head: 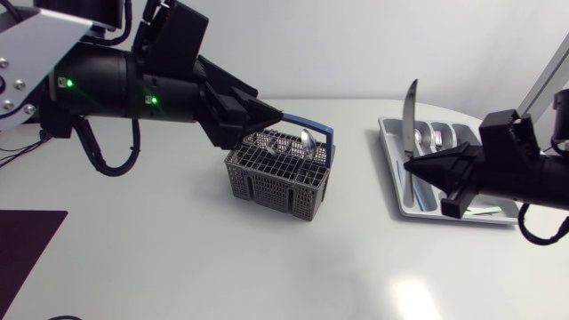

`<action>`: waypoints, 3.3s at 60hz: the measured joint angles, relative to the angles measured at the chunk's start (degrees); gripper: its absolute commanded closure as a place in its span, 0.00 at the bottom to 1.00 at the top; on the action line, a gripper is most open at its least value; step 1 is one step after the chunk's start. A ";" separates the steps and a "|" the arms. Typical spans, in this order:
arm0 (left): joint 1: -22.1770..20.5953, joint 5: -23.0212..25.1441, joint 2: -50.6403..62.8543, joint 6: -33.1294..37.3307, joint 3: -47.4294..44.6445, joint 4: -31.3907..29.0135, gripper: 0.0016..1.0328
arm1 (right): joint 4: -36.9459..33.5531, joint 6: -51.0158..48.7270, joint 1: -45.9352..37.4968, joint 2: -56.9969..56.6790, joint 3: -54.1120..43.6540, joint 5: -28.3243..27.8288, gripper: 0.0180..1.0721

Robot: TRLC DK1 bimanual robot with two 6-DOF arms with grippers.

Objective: Unload the cutlery basket into the drawer organizer.

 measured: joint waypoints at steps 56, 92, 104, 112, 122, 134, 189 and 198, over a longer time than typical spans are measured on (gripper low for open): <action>1.66 -7.30 4.09 12.28 -5.07 2.32 0.04 | -11.02 -5.92 -25.73 61.00 55.98 12.28 0.95; 3.04 -7.48 4.15 15.52 -9.75 6.01 0.04 | -25.38 0.28 -25.27 81.15 82.01 22.93 0.77; 2.93 -7.48 3.48 15.52 -9.79 5.99 0.04 | -20.48 2.82 -23.43 80.17 74.53 26.05 0.17; 2.93 -7.50 2.75 15.82 -9.86 5.99 0.04 | -18.95 3.41 -22.88 77.22 70.47 26.01 0.17; 2.89 -7.50 1.79 20.11 -10.95 6.01 0.04 | -16.24 3.39 -21.88 64.22 61.48 24.09 0.17; 1.70 -7.48 1.79 24.52 -11.69 6.67 0.05 | -13.97 3.37 -16.94 47.23 49.11 19.69 0.17; 0.07 -8.09 6.12 35.23 -13.03 8.92 0.07 | -9.66 -1.20 2.58 14.49 11.02 13.09 0.17; -2.10 -9.62 8.48 35.95 -11.32 8.81 0.07 | -8.48 -1.20 6.95 10.12 5.95 13.09 0.17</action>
